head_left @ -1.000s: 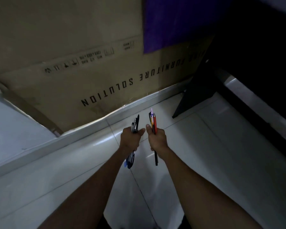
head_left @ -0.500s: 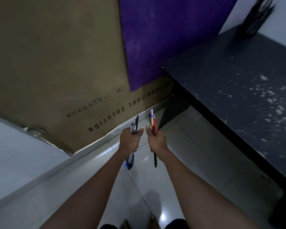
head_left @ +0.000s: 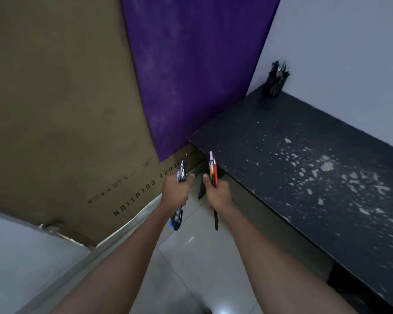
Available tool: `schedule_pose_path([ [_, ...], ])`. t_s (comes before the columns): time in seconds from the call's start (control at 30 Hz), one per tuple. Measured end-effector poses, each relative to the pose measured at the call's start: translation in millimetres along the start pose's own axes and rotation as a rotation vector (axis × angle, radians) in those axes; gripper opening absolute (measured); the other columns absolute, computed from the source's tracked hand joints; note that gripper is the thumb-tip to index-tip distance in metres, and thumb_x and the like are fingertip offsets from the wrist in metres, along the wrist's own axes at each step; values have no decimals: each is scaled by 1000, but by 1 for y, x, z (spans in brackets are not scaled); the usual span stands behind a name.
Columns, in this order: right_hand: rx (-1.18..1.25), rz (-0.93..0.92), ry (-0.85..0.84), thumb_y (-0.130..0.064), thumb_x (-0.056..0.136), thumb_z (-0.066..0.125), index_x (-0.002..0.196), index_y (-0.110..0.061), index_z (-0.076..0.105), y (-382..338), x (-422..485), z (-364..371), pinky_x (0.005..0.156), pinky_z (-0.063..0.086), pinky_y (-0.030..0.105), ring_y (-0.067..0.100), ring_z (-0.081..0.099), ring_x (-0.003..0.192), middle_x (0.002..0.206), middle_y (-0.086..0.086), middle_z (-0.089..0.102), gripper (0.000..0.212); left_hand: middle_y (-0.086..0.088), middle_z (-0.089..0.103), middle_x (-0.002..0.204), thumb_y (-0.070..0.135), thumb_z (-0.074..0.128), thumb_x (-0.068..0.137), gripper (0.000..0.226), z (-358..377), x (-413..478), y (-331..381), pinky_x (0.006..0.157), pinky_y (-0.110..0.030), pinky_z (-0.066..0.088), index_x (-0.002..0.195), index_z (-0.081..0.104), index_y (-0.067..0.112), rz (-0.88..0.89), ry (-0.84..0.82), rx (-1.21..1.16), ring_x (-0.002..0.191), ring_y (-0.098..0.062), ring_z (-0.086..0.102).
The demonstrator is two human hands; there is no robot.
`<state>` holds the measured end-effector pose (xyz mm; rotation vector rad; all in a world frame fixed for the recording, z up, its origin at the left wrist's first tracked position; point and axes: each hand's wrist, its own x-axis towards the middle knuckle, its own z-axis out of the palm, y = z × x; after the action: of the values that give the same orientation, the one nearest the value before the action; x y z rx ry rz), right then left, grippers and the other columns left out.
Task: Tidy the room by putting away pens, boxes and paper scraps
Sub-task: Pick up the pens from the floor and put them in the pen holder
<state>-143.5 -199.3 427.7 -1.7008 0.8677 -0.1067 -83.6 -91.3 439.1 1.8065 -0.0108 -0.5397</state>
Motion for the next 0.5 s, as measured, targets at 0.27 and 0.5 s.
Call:
schedule_pose_path([
  [0.27, 36, -37, 125, -47, 94, 49, 66, -15, 44, -43, 28, -49, 52, 37, 27, 15, 45, 50, 55, -1, 43, 43, -4, 45, 51, 22, 58, 94, 30, 35, 17, 73, 45, -29, 40, 66, 47, 17, 140, -62, 58, 42, -17, 44],
  [0.5, 100, -70, 185, -44, 95, 50, 63, -15, 42, -75, 84, -104, 47, 37, 27, 14, 43, 44, 50, -2, 42, 44, 0, 55, 56, 22, 63, 91, 20, 84, 65, 124, 44, -23, 40, 73, 56, 19, 157, -103, 49, 46, -13, 51],
])
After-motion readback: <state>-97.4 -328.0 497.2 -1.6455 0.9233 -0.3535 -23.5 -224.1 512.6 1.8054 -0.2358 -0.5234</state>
